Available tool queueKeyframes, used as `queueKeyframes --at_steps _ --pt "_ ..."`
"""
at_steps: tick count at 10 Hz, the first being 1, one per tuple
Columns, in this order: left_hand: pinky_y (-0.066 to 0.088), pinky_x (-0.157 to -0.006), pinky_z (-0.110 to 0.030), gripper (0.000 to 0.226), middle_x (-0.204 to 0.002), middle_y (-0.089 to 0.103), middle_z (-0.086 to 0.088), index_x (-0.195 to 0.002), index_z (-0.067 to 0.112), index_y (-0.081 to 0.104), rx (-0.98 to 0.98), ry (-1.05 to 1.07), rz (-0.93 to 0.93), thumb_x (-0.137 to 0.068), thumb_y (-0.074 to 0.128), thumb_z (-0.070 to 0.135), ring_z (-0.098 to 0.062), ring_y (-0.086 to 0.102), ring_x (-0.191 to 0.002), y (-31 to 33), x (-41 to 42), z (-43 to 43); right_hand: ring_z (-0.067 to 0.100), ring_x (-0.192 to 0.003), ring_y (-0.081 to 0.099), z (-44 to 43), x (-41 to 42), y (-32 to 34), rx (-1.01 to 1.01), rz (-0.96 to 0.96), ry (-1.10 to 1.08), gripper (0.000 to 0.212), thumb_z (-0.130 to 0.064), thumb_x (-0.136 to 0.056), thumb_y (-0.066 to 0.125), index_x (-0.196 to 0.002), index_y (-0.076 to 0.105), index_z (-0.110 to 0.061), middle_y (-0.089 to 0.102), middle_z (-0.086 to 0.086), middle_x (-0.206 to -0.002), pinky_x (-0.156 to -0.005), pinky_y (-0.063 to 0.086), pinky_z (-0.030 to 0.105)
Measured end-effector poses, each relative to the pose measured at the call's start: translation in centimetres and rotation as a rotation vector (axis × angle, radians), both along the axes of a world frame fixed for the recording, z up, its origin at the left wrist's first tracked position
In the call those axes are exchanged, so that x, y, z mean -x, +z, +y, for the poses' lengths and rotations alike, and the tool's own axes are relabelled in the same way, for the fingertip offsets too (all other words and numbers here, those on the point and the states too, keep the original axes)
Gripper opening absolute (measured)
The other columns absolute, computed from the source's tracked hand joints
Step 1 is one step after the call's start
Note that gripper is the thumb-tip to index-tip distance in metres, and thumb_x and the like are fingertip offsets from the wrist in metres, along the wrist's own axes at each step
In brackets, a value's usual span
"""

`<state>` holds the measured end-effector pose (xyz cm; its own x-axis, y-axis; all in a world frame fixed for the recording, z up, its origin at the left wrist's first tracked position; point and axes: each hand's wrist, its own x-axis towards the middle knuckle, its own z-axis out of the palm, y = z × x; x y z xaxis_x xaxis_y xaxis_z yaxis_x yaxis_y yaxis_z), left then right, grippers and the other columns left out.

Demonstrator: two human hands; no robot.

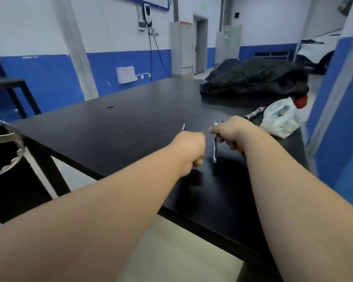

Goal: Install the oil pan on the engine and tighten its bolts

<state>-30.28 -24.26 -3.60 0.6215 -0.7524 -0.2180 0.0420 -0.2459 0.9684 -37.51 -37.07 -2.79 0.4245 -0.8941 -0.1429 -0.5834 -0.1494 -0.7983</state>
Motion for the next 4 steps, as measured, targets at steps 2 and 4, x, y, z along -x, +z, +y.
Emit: queueKeyframes --at_steps 2,4 --pt "0.037 -0.068 -0.014 0.040 -0.111 0.055 0.010 -0.134 0.022 0.049 0.138 0.001 -0.308 -0.096 0.039 0.016 0.000 0.048 -0.076 -1.7 -1.8 -2.4 0.020 -0.050 0.047 -1.7 -1.1 -1.3 -0.119 -0.284 -0.082 0.020 -0.025 -0.086 0.062 -0.092 0.056 -0.007 0.054 0.012 -0.076 -0.055 0.050 0.031" --pt "0.028 -0.079 0.000 0.030 -0.111 0.053 0.012 -0.111 0.021 0.062 0.272 0.132 -0.817 -0.092 0.042 0.009 -0.001 0.047 -0.104 -4.6 -2.1 1.0 0.023 -0.079 0.066 -1.6 -1.4 -1.2 -0.297 -0.678 -0.096 0.011 -0.019 -0.096 0.048 -0.096 0.053 -0.010 0.065 0.014 -0.091 -0.055 0.055 0.032"
